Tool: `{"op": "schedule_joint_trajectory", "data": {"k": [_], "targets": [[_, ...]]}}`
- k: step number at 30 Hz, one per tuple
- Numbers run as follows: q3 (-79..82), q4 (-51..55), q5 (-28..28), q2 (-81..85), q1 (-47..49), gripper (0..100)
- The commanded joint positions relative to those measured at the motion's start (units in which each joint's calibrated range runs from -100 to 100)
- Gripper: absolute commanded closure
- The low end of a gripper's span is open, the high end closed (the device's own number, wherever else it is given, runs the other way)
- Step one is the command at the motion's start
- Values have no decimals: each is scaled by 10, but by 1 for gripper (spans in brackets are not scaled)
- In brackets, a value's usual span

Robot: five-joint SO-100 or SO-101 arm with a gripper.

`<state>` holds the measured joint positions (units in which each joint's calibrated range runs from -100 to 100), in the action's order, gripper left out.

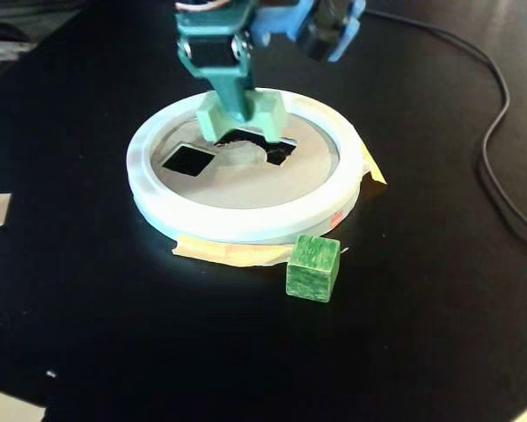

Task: Pick up the U shape block and drop it in corresponding U shaped hole

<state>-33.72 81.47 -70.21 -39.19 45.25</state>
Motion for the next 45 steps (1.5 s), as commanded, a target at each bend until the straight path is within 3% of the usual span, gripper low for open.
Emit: {"op": "schedule_joint_trajectory", "data": {"k": [1,11,20,23,29,31,39,45], "targets": [[-50,-30,-5,-4,7,98],[-50,-122,0,-35,4,98],[-43,-114,1,-27,4,97],[-40,-113,1,-25,4,91],[-39,-111,2,-24,7,54],[-39,-96,2,-23,7,47],[-48,16,2,5,-3,46],[-47,19,2,10,-4,46]]}}
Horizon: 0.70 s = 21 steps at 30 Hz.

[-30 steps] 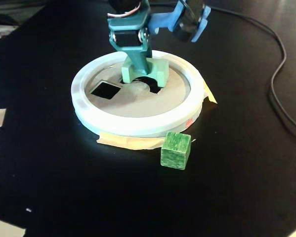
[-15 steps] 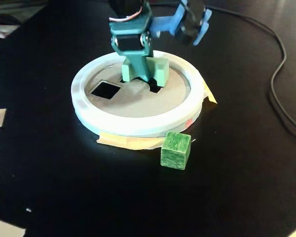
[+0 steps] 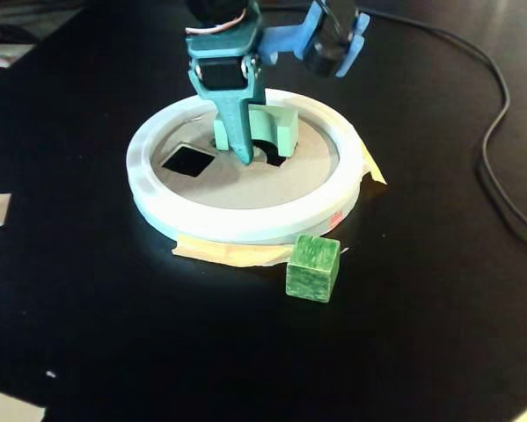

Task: Pick up the U shape block and drop it in corresponding U shaped hole

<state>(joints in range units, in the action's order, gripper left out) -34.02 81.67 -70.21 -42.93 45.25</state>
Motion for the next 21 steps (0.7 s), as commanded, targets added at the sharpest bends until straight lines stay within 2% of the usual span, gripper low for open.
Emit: {"op": "schedule_joint_trajectory", "data": {"k": [1,21], "targets": [[-43,17,2,48,-3,46],[-36,18,-4,47,3,46]]}}
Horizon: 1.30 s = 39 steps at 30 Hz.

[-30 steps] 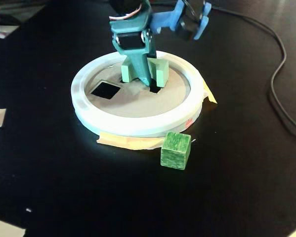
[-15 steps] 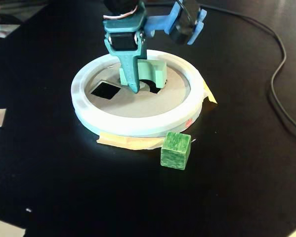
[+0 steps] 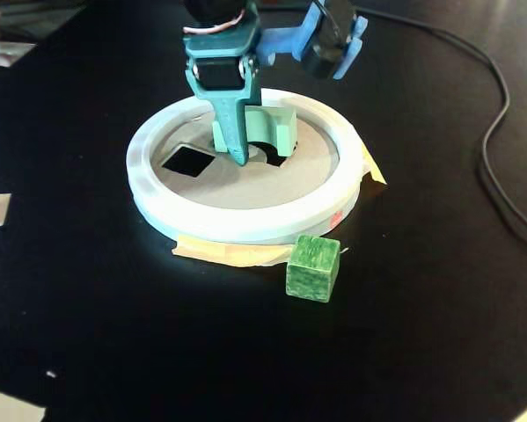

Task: Pick up the U shape block and drop it in corresponding U shaped hole

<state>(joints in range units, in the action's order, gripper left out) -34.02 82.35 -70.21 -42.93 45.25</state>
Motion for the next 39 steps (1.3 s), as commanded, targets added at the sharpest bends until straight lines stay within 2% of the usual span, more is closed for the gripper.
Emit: {"op": "schedule_joint_trajectory", "data": {"k": [1,6,12,17,25,39], "targets": [[-36,11,-4,47,4,46],[-42,11,-9,48,7,47],[-37,16,-44,80,22,47],[-47,90,-67,89,28,47],[-51,86,-69,94,51,57],[-79,99,-69,112,87,55]]}}
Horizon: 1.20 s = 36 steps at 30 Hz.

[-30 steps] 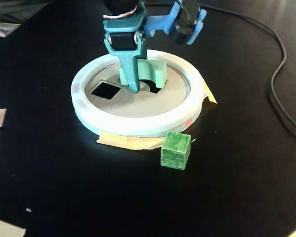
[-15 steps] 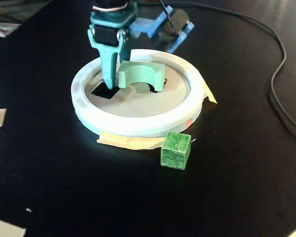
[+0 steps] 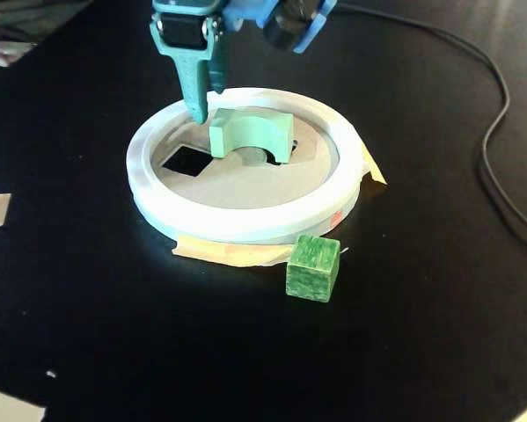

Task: Pick up the U shape block and drop it in corresponding U shaped hole

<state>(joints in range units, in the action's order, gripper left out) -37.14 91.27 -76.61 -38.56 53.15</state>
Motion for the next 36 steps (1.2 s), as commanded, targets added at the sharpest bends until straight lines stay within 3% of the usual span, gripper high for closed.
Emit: {"op": "schedule_joint_trajectory", "data": {"k": [1,4,14,20,26,36], "targets": [[-48,12,-5,74,8,55],[-47,87,-5,116,-2,54],[-38,87,4,155,-46,57],[-36,87,67,140,-138,56],[13,87,75,139,-188,56],[37,87,73,85,-167,57]]}}
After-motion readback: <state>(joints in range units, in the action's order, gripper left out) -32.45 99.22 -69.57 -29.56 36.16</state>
